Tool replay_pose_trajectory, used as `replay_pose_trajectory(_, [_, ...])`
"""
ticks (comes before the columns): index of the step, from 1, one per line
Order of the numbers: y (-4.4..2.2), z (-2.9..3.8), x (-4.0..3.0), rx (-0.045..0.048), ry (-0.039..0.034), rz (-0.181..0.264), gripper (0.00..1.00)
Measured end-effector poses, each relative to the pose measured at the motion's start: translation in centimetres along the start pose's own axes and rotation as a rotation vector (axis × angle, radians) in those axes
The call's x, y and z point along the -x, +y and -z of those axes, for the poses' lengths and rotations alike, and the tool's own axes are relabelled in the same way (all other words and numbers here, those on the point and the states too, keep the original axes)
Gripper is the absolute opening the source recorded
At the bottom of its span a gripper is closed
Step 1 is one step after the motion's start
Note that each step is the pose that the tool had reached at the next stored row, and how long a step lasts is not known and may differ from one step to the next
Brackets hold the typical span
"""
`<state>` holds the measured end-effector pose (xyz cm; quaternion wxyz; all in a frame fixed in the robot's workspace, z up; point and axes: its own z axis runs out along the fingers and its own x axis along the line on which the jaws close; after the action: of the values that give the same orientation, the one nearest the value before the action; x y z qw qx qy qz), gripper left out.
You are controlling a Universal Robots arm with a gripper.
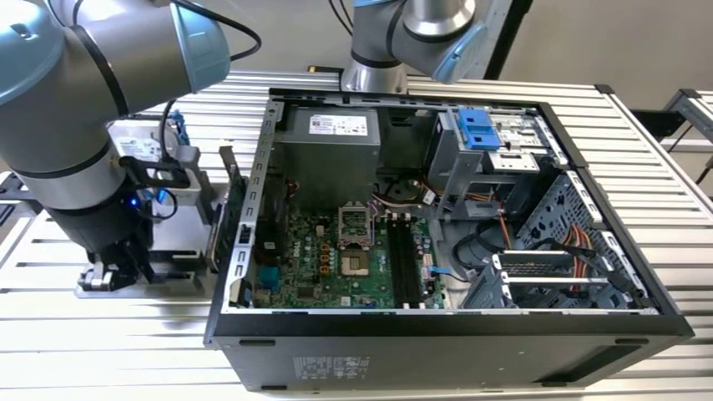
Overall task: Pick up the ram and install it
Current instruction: 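Pick up the ram and move it above insertion slot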
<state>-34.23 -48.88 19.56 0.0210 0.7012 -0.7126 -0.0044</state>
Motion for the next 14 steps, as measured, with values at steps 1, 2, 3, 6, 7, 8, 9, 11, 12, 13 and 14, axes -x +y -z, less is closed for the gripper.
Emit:
replay_pose_trajectory(1, [0.0, 0.11, 0.0, 0.0001, 0.0001, 0.0, 0.0])
replay_pose_trajectory(2, [0.01, 0.2, 0.0, 0.0001, 0.0, 0.0, 0.0])
replay_pose_trajectory(3, [0.01, 0.29, -0.01, 0.0001, 0.0, 0.0, 0.0])
replay_pose_trajectory(6, [0.02, 0.61, -0.02, 0.0001, 0.0, 0.0, 0.0])
replay_pose_trajectory(7, [0.03, 0.72, -0.02, 0.0001, 0.0001, 0.0, 0.0])
replay_pose_trajectory(8, [0.03, 0.84, -0.02, 0.0001, 0.0001, 0.0, 0.0])
replay_pose_trajectory(9, [0.03, 0.93, -0.02, 0.0, 0.0, 0.0, 0.0])
replay_pose_trajectory(11, [0.04, 1.1, -0.03, 0.0001, 0.0001, 0.0, 0.0])
replay_pose_trajectory(12, [0.04, 1.18, -0.03, 0.0, 0.0, 0.0, 0.0])
replay_pose_trajectory(13, [0.04, 1.25, -0.03, 0.0, 0.0, 0.0, 0.0])
replay_pose_trajectory(14, [0.04, 1.3, -0.03, 0.0, 0.0, 0.0, 0.0])
